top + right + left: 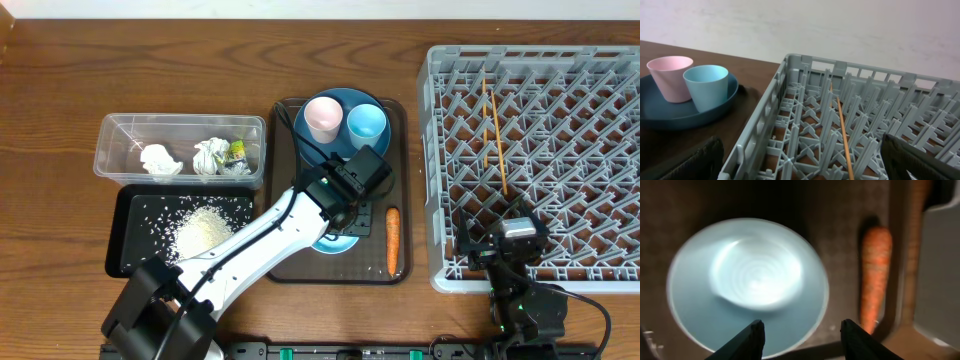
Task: Sort waste into correct bins and load items into the dishwasher rack
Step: 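Reach the left gripper to the carrot and grasp it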
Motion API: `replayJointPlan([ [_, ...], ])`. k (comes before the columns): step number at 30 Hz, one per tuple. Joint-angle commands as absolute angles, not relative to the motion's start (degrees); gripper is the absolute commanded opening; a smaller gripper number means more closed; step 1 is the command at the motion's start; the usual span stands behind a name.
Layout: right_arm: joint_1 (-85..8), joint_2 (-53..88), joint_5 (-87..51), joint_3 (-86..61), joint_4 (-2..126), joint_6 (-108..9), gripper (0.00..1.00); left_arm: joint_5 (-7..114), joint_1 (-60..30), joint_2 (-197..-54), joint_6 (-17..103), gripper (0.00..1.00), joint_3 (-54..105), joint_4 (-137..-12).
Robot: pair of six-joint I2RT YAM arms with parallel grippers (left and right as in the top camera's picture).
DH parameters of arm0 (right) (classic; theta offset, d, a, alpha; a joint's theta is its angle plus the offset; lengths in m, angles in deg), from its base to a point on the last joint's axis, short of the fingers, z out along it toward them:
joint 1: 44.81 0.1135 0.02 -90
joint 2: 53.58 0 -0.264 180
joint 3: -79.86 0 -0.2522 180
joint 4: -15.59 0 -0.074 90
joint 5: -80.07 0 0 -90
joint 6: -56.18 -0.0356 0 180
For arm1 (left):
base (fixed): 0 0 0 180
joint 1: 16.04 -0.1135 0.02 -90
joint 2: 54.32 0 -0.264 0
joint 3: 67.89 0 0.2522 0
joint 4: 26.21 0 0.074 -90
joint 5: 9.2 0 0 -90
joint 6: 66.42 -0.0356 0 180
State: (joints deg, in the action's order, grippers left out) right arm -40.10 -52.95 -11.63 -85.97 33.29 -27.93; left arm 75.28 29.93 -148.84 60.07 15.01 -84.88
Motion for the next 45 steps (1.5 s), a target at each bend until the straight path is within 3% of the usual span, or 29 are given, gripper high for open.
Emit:
replayJointPlan([
  [1, -41.0, -53.2, -11.9, -86.1, 33.5, -27.8, 0.99, 70.8, 30.9, -148.4, 62.8, 0.51, 18.8, -84.1],
  [13, -41.0, -53.2, -11.9, -86.1, 33.5, -27.8, 0.99, 81.7, 41.8, -152.8, 72.2, 0.52, 18.3, -78.1],
  [35, -41.0, -53.2, -11.9, -86.1, 33.5, -27.8, 0.99, 81.5, 43.4, -167.4, 72.4, 0.51, 18.3, -70.6],
  [43, -41.0, -53.2, -11.9, -86.1, 33.5, -27.8, 0.99, 81.5, 43.4, -167.9, 72.4, 0.22, 18.3, -70.7],
  [45, -41.0, -53.2, -11.9, -86.1, 33.5, -27.8, 0.99, 81.4, 43.4, -167.6, 72.4, 0.19, 18.3, -70.7],
])
